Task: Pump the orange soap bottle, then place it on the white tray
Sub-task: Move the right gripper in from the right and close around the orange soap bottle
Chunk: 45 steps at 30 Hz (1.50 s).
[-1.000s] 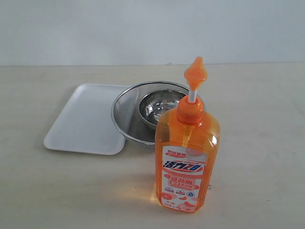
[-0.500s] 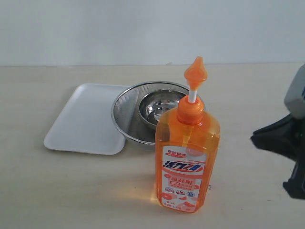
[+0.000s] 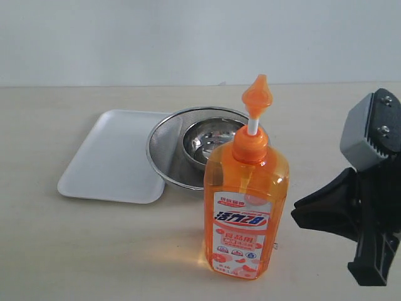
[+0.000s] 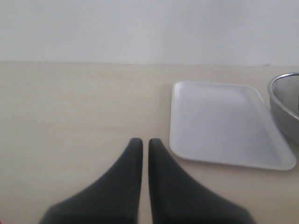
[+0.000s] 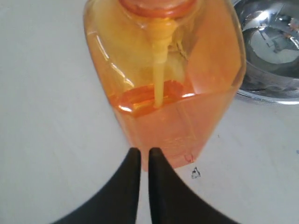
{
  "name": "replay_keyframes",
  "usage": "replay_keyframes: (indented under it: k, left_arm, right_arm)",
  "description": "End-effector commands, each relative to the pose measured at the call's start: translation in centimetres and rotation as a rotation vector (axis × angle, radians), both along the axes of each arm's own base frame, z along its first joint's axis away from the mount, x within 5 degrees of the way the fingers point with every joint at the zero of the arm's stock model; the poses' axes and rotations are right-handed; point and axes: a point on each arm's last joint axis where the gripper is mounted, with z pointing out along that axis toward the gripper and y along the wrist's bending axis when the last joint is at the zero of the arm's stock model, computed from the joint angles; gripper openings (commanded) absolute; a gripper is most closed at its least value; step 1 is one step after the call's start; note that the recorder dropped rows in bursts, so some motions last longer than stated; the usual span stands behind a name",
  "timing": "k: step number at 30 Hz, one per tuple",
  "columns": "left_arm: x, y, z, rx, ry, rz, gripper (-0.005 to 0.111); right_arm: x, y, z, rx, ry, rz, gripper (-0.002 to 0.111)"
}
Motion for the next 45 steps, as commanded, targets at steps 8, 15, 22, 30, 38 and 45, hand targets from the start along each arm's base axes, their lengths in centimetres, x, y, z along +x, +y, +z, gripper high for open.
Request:
replay_keyframes:
  k: [8, 15, 22, 30, 38, 45]
  left_arm:
    - [0.0, 0.0, -0.1, -0.006, 0.003, 0.002, 0.005]
    - [0.0, 0.0, -0.1, -0.006, 0.003, 0.002, 0.005]
    - [0.0, 0.0, -0.1, -0.006, 0.003, 0.002, 0.005]
    - [0.0, 0.0, -0.1, -0.006, 0.003, 0.002, 0.005]
    - [0.0, 0.0, -0.1, -0.006, 0.003, 0.002, 0.005]
    - [0.0, 0.0, -0.1, -0.006, 0.003, 0.002, 0.005]
  right_arm:
    - [0.4, -0.1, 0.2, 0.057, 0.1, -0.145, 0.105]
    - [0.4, 0.0, 0.2, 0.064, 0.087, -0.131, 0.104]
    - [0.7, 0.3, 0.7, 0.099, 0.006, -0.1, 0.104]
    - [0.6, 0.3, 0.7, 0.048, -0.104, 0.009, 0.104]
    - [1.4, 0.2, 0.0, -0.016, -0.169, 0.043, 0.104]
    - [2.9, 0.9, -0.8, -0.005, -0.147, 0.106, 0.104]
